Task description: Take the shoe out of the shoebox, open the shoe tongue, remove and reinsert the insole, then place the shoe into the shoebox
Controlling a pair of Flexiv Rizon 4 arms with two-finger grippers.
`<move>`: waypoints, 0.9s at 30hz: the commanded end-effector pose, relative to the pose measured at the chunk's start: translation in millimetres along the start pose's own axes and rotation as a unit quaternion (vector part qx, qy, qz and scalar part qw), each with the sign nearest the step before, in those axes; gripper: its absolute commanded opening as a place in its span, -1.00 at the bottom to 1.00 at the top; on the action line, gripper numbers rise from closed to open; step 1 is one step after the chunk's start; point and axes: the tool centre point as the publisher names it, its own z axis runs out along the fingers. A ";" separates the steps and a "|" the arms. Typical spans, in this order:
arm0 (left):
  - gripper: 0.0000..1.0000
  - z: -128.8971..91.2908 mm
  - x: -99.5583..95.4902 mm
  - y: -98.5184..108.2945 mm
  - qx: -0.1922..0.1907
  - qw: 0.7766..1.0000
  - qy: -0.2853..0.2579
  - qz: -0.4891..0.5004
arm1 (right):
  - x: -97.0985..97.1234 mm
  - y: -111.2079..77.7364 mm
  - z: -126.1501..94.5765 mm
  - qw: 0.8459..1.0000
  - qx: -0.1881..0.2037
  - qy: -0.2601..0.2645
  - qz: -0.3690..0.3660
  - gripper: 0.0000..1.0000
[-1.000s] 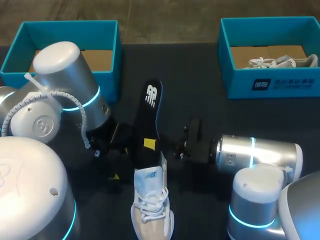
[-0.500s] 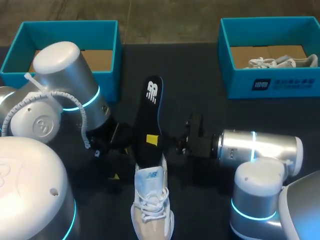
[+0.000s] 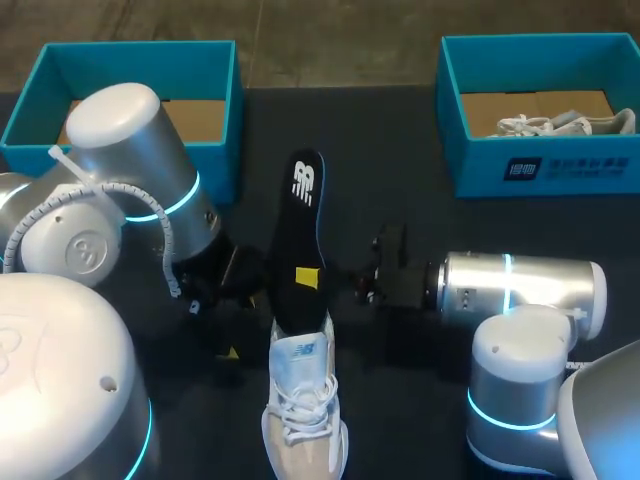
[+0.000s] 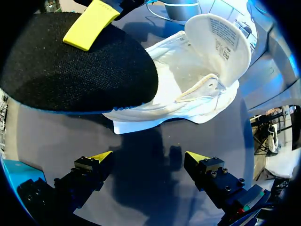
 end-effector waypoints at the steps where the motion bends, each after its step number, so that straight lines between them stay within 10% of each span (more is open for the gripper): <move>1: 1.00 0.1 1.0 0.9 0.001 1.000 -0.001 0.000 | -5.2 1.3 -1.2 1.000 0.009 0.007 0.002 -1.00; 27: 1.00 0.1 1.0 0.9 0.001 1.000 -0.001 0.000 | 6.7 -19.0 -4.1 1.000 0.012 0.027 0.000 -1.00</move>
